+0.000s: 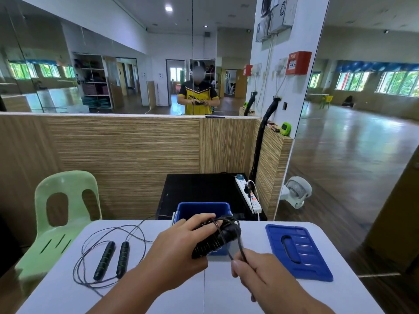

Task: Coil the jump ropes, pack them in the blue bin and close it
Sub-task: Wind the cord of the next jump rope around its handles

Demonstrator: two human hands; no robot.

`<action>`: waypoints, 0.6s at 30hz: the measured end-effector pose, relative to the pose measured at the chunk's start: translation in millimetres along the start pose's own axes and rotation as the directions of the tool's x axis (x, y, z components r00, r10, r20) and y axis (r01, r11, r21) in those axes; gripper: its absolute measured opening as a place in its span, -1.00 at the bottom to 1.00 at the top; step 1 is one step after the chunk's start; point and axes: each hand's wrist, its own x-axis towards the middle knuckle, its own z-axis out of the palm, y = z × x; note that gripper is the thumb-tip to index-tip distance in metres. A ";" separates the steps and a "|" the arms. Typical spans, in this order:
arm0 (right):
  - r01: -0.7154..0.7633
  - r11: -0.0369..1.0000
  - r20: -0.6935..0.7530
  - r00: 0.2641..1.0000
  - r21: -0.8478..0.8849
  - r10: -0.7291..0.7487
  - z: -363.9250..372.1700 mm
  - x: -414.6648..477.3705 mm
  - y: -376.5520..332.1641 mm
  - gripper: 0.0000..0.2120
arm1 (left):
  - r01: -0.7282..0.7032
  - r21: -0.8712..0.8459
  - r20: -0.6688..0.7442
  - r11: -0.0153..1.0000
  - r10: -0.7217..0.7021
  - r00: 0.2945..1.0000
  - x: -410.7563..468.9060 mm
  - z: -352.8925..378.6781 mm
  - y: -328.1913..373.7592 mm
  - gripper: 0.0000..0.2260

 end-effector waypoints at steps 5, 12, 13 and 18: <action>0.066 0.994 0.077 0.995 -0.090 -0.059 6.0 0.1 -5.5 -0.84 | 0.012 -0.046 -0.015 0.999 -0.012 1.000 -0.2 3.1 0.8 -0.28; -0.101 0.938 0.055 0.995 0.331 0.088 7.2 7.1 25.0 -0.75 | -0.001 -0.204 -0.107 0.979 -0.021 0.994 -3.4 -0.8 5.4 -0.26; -0.120 0.924 0.043 0.993 0.363 0.113 7.7 7.9 29.0 -0.74 | -0.003 -0.194 -0.112 0.981 -0.019 0.993 -3.1 -0.6 6.7 -0.27; -0.153 0.927 -0.045 0.983 0.343 0.179 15.7 13.6 39.4 -0.73 | -0.001 -0.212 -0.118 0.977 -0.025 0.993 -4.8 1.6 11.5 -0.31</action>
